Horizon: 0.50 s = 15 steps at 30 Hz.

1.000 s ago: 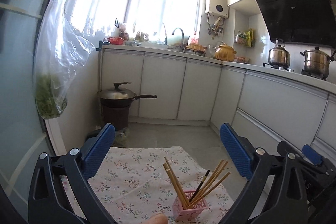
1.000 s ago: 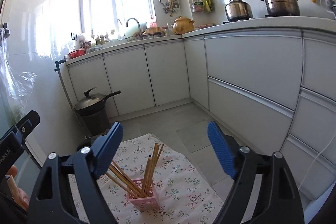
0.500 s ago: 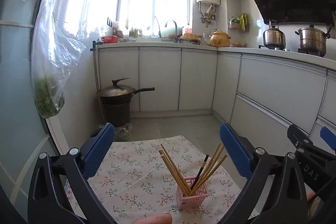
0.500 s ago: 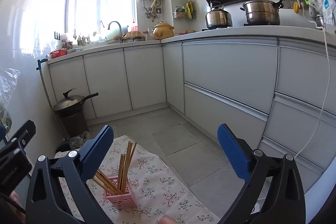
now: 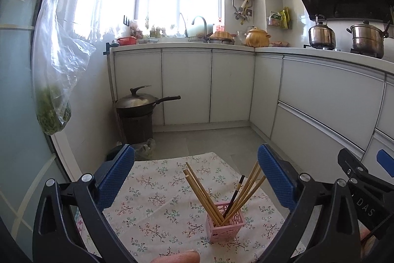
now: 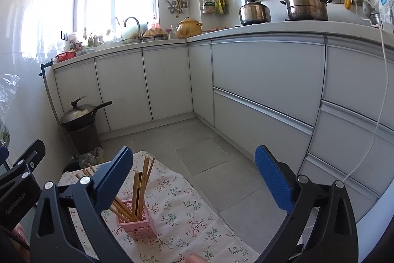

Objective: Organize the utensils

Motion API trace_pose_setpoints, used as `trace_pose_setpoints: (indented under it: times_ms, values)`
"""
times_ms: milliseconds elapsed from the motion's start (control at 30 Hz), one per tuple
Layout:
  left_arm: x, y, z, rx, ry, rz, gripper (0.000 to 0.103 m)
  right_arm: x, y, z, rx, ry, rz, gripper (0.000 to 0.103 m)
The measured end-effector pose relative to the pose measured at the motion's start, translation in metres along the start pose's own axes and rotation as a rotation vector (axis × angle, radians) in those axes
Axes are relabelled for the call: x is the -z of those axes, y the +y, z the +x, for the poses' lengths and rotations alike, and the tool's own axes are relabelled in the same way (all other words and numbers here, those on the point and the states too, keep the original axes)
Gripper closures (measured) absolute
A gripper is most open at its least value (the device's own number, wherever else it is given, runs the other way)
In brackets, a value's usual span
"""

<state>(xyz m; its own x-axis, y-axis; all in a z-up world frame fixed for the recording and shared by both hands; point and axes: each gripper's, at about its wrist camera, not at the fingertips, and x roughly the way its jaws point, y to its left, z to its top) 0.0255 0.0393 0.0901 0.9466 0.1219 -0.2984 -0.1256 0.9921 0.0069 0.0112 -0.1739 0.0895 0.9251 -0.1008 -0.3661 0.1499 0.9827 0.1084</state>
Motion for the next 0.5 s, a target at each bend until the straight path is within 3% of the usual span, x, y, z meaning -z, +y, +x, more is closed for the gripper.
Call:
trace_pose_setpoints:
  times_ms: [500]
  values:
    - [-0.0007, -0.0001, -0.0006, 0.013, 0.008, -0.007, 0.007, 0.0012, -0.0009, 0.0006, 0.014, 0.007, -0.011, 0.007]
